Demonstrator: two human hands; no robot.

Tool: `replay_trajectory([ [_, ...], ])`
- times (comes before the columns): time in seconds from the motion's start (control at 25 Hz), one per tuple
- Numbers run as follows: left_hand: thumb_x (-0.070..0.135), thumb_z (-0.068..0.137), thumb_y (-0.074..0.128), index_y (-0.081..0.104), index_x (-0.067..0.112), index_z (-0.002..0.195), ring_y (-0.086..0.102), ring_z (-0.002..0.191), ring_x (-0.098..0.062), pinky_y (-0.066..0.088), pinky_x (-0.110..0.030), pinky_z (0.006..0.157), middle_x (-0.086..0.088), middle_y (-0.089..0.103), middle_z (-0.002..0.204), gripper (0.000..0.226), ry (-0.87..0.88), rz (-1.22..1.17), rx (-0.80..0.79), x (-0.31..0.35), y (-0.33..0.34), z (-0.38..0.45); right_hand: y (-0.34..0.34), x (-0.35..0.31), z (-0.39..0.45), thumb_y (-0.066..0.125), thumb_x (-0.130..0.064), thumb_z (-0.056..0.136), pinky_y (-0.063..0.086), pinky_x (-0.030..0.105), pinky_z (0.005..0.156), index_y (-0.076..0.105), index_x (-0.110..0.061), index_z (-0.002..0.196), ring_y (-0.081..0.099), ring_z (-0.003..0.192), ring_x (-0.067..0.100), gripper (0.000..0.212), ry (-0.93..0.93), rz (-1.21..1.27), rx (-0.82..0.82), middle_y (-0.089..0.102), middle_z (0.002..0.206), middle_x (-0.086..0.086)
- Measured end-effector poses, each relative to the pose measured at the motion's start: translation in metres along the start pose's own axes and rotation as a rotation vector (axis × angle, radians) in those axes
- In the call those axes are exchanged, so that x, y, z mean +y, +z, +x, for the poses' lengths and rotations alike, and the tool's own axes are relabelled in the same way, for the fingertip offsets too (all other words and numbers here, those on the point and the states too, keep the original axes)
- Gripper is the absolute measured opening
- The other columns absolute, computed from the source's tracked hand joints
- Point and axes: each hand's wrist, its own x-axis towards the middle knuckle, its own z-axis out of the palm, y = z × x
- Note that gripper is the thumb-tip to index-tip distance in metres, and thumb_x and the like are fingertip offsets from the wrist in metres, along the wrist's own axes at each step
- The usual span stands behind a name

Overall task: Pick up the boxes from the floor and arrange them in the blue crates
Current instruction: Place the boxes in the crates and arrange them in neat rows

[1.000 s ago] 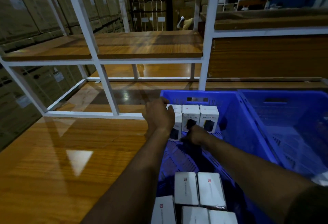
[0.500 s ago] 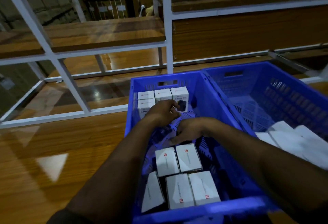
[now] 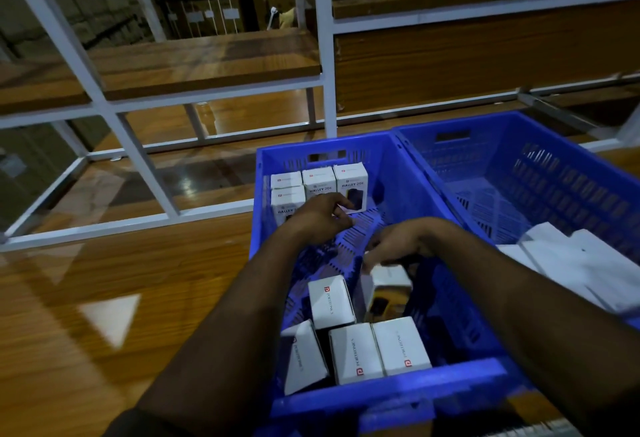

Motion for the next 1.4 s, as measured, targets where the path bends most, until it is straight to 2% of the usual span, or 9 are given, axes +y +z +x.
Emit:
replay_trajectory([
  [0.16, 0.019, 0.091, 0.072, 0.046, 0.016, 0.144, 0.063, 0.112, -0.024, 0.053, -0.046, 0.098, -0.001, 0.063, 0.12, 0.059, -0.083, -0.046, -0.15, 0.004, 0.0, -0.003, -0.014, 0.003, -0.002, 0.07, -0.032, 0.085, 0.037, 0.031, 0.06, 0.056, -0.012, 0.097, 0.045, 0.073, 0.021, 0.027, -0.079, 0.186, 0.332, 0.051, 0.089, 0.01],
  [0.28, 0.022, 0.082, 0.083, 0.038, 0.02, 0.149, 0.055, 0.125, -0.025, 0.049, -0.044, 0.105, -0.001, 0.054, 0.14, 0.081, -0.066, -0.045, -0.249, 0.007, 0.0, -0.005, -0.019, 0.001, -0.004, 0.07, -0.029, 0.086, 0.05, 0.036, 0.071, 0.049, -0.017, 0.12, 0.058, 0.092, 0.022, 0.042, -0.184, 0.462, 0.437, 0.057, 0.108, 0.006],
  [0.52, 0.035, 0.068, 0.091, 0.051, 0.02, 0.139, 0.065, 0.117, -0.018, 0.055, -0.039, 0.099, 0.003, 0.067, 0.131, 0.083, -0.081, -0.389, -0.227, 0.006, -0.007, -0.004, -0.028, -0.005, -0.001, 0.076, -0.018, 0.085, 0.054, 0.045, 0.091, 0.044, -0.015, 0.136, 0.065, 0.095, 0.023, 0.06, -0.411, 0.911, 0.627, 0.065, 0.108, 0.006],
  [0.8, 0.041, 0.08, 0.082, 0.054, 0.018, 0.137, 0.07, 0.108, -0.023, 0.057, -0.04, 0.095, -0.005, 0.071, 0.123, 0.068, -0.062, -0.623, -0.108, 0.006, -0.013, -0.002, -0.031, -0.004, 0.009, 0.08, -0.029, 0.082, 0.058, 0.04, 0.084, 0.054, -0.013, 0.124, 0.069, 0.1, 0.027, 0.052, -0.441, 1.162, 0.596, 0.069, 0.115, 0.013],
  [0.88, 0.033, 0.081, 0.083, 0.045, 0.021, 0.144, 0.066, 0.113, -0.016, 0.058, -0.028, 0.087, -0.001, 0.063, 0.132, 0.075, -0.022, -0.596, -0.04, 0.012, -0.013, -0.005, -0.031, -0.004, 0.012, 0.08, -0.036, 0.08, 0.058, 0.039, 0.078, 0.056, -0.014, 0.121, 0.069, 0.1, 0.028, 0.052, -0.415, 1.113, 0.676, 0.069, 0.115, 0.012],
  [1.0, 0.041, 0.067, 0.091, 0.04, 0.027, 0.146, 0.057, 0.122, -0.014, 0.056, -0.036, 0.098, 0.007, 0.055, 0.135, 0.095, 0.077, -0.48, -0.007, 0.016, -0.008, -0.005, -0.032, -0.003, 0.013, 0.076, -0.045, 0.082, 0.059, 0.043, 0.083, 0.059, -0.012, 0.118, 0.068, 0.102, 0.028, 0.051, -0.394, 1.093, 0.734, 0.07, 0.114, 0.012],
  [1.12, 0.037, 0.082, 0.08, 0.042, 0.023, 0.136, 0.063, 0.105, -0.01, 0.057, -0.025, 0.082, 0.009, 0.058, 0.12, 0.068, 0.043, -0.459, 0.05, 0.024, -0.006, -0.008, -0.033, -0.007, 0.008, 0.056, -0.056, 0.092, 0.058, 0.045, 0.087, 0.065, -0.011, 0.117, 0.071, 0.102, 0.027, 0.052, -0.471, 1.165, 0.574, 0.074, 0.109, 0.012],
  [1.24, 0.039, 0.101, 0.05, 0.059, 0.016, 0.112, 0.065, 0.069, -0.009, 0.049, -0.017, 0.051, -0.001, 0.073, 0.092, 0.027, -0.109, -0.786, 0.06, 0.031, -0.013, -0.011, -0.034, -0.012, 0.002, 0.045, -0.049, 0.1, 0.056, 0.04, 0.083, 0.065, -0.015, 0.115, 0.069, 0.098, 0.02, 0.042, -0.555, 1.316, 0.512, 0.073, 0.107, 0.007],
  [1.4, 0.038, 0.103, 0.032, 0.063, 0.012, 0.113, 0.063, 0.099, -0.031, 0.051, -0.04, 0.085, -0.016, 0.071, 0.109, 0.042, -0.171, -1.102, -0.004, 0.028, -0.018, -0.011, -0.031, -0.014, 0.002, 0.061, -0.037, 0.095, 0.053, 0.04, 0.084, 0.065, -0.017, 0.119, 0.063, 0.104, 0.026, 0.031, -0.615, 1.192, 0.498, 0.067, 0.111, 0.011],
])
